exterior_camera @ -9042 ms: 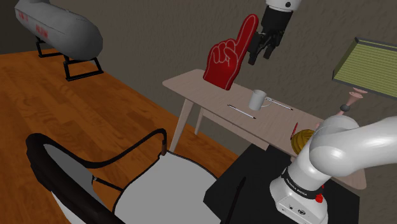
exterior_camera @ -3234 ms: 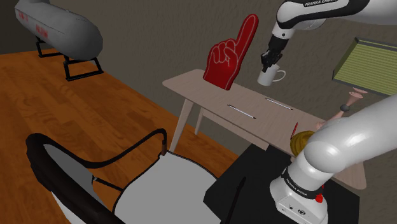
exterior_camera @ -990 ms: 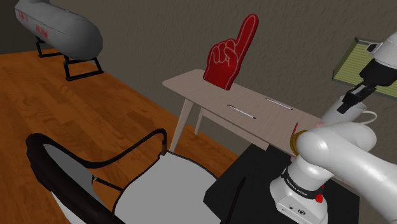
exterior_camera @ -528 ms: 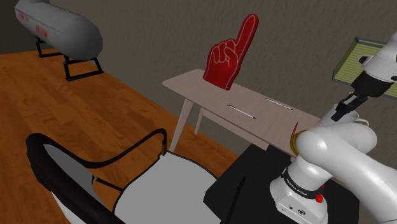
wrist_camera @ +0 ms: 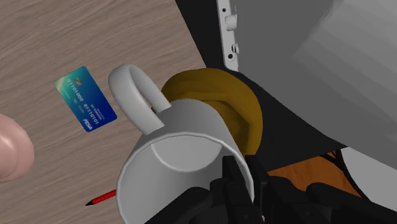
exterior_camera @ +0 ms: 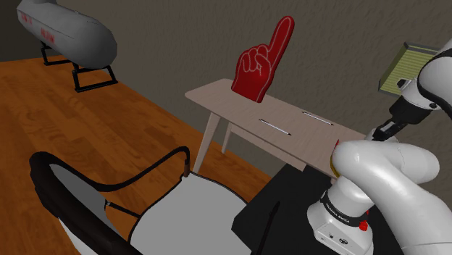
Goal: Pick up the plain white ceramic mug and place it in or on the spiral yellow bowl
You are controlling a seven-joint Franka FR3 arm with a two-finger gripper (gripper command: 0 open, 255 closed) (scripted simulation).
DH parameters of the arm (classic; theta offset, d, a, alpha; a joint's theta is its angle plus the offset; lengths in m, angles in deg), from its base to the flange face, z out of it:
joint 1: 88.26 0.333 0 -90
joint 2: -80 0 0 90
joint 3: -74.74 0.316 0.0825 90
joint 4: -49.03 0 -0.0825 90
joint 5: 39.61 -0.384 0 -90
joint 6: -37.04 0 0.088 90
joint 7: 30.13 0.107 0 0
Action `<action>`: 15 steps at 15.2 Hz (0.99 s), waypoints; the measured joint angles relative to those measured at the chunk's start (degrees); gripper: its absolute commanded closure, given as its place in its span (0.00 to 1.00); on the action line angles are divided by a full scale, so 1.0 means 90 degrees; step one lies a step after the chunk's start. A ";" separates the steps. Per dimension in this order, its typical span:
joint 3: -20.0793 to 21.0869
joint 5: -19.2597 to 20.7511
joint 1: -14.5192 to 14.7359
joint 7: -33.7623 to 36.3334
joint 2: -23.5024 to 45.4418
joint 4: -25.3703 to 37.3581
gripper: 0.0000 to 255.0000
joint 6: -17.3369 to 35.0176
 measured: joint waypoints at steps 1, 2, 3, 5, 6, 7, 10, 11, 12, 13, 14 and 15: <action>0.0027 -0.0059 -0.0248 -0.0223 -0.0008 -0.0072 1.00 0.0056; 0.0051 -0.0103 -0.0371 -0.0329 -0.0014 -0.0112 1.00 0.0098; 0.0063 -0.0128 -0.0433 -0.0384 -0.0018 -0.0126 1.00 0.0121; 0.0073 -0.0150 -0.0483 -0.0428 -0.0024 -0.0139 1.00 0.0132; 0.0078 -0.0157 -0.0489 -0.0433 -0.0025 -0.0142 1.00 0.0138; 0.0079 -0.0160 -0.0492 -0.0436 -0.0024 -0.0143 1.00 0.0140; 0.0071 -0.0145 -0.0501 -0.0444 -0.0022 -0.0159 0.00 0.0130; 0.0070 -0.0143 -0.0502 -0.0445 -0.0023 -0.0162 0.00 0.0127; 0.0070 -0.0142 -0.0502 -0.0445 -0.0023 -0.0165 0.00 0.0126; 0.0070 -0.0141 -0.0503 -0.0445 -0.0023 -0.0166 0.00 0.0125; 0.0071 -0.0142 -0.0502 -0.0445 -0.0023 -0.0166 0.00 0.0127; 0.0120 -0.0184 -0.0459 -0.0432 0.0096 -0.0028 0.00 0.0111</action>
